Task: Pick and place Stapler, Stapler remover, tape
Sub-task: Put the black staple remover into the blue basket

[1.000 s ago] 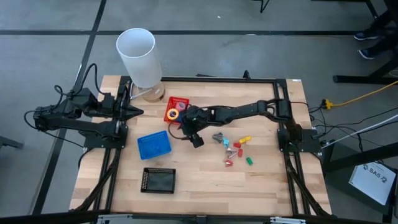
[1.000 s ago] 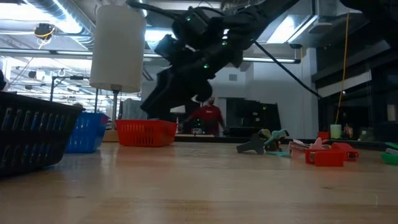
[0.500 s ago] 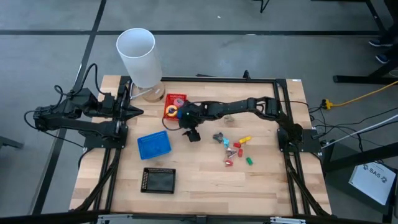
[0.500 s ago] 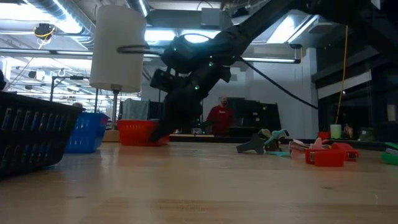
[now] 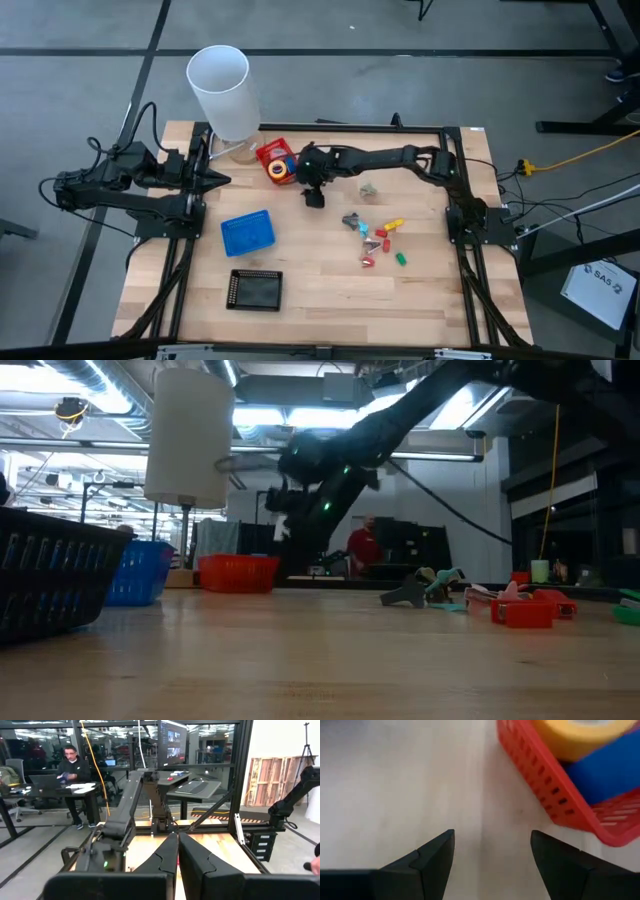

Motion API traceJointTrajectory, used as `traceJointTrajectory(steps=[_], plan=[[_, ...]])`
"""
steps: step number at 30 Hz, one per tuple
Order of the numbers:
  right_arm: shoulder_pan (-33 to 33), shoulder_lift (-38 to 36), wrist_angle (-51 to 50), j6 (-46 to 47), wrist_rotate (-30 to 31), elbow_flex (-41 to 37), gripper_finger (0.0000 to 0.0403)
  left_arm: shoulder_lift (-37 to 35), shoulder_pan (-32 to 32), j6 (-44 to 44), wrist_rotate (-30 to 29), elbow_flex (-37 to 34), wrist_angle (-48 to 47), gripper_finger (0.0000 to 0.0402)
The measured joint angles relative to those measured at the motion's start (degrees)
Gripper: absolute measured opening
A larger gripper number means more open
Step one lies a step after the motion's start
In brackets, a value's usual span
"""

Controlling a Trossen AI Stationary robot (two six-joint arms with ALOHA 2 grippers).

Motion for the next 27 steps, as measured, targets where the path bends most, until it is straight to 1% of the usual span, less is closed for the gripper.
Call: traceJointTrajectory(steps=[3,6,9,12,14,18,22,27], plan=[[1.19,-6.08,2.01,0.39,-0.2,-5.45,0.0262,0.0,-0.01,-0.01,0.0,0.0,0.0,0.0013],[3.04,-13.61,6.39,1.26,0.44,-14.0,0.0262,0.02,0.0,-0.02,0.0,0.0,0.0,0.0012],[5.41,-21.36,9.88,1.29,4.25,-22.67,0.0262,0.02,-0.01,-0.02,-0.01,0.0,0.0,0.0009],[8.04,-28.53,11.65,1.33,8.62,-29.7,0.0262,0.01,0.0,0.0,0.0,0.0,0.0,0.0008],[9.36,-33.26,11.78,2.65,9.5,-33.98,0.0262,0.02,0.0,-0.02,-0.01,0.0,0.0,0.001],[10.54,-43.0,12.18,7.85,9.56,-41.77,0.0262,0.01,-0.01,-0.02,0.0,0.0,0.0,0.0013],[10.54,-53.08,12.36,17.73,9.71,-49.84,0.0262,0.02,0.0,-0.02,-0.02,0.0,0.0,0.001],[10.65,-64.44,17.26,25.39,9.68,-60.64,0.0262,0.02,-0.02,-0.01,0.0,0.0,-0.01,0.0009]])
